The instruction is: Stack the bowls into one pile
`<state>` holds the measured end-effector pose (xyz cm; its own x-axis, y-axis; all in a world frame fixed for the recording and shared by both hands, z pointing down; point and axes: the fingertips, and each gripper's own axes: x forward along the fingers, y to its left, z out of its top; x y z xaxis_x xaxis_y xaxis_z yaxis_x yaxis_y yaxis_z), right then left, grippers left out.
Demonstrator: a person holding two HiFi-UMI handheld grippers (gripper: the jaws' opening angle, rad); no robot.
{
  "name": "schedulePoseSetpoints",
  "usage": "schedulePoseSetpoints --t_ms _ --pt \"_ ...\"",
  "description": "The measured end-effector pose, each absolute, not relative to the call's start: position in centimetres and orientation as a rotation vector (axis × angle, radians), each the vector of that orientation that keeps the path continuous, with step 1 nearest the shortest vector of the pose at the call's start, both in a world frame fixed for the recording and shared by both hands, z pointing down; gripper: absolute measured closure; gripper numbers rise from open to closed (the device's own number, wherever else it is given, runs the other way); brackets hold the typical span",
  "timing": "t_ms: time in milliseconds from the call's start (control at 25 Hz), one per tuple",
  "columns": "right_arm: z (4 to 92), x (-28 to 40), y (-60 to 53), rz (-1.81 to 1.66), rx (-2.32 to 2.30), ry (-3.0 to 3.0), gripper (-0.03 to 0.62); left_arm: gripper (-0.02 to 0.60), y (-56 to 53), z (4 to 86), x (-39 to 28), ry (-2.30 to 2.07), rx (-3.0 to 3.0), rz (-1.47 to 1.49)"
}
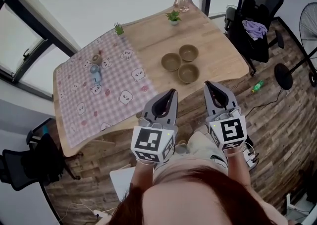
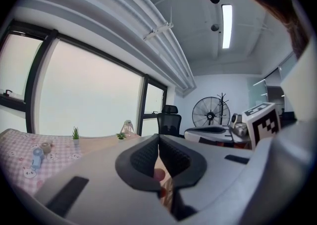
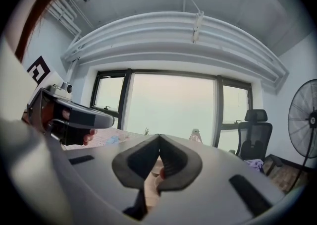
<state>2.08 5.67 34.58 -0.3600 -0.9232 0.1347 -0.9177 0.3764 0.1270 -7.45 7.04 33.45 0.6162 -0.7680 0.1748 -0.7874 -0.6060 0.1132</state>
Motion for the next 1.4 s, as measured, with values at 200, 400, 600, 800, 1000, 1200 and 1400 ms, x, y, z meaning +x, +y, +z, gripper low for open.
schedulePoseSetpoints --t_ms 200,400,600,800,1000,1200,1400 --pt "35.9 2.1 3.7 -0.027 1.627 -2.427 0.594 0.571 5.5 34.1 -7.2 -1.285 2.649 0.180" --pt "37.4 2.5 1.0 0.005 1.602 -2.411 0.582 0.571 2.7 34.3 -7.1 -1.295 2.652 0.194" --pt "39.1 3.4 -1.5 0.044 1.561 -2.395 0.569 0.571 -0.2 34.7 -6.3 -1.287 2.641 0.192" --pt "41.6 4.5 -3.9 0.091 1.515 -2.360 0.554 0.571 -2.8 35.5 -5.5 -1.276 2.630 0.197" --pt "44.5 5.0 -6.2 0.142 1.448 -2.326 0.551 0.571 -5.2 36.2 -5.0 -1.280 2.612 0.218" --pt "47.2 5.4 -8.6 0.226 1.404 -2.324 0.551 0.571 -7.2 36.5 -4.3 -1.275 2.612 0.240" --pt "49.7 6.0 -10.4 0.248 1.363 -2.291 0.546 0.571 -8.8 36.9 -4.0 -1.287 2.603 0.261"
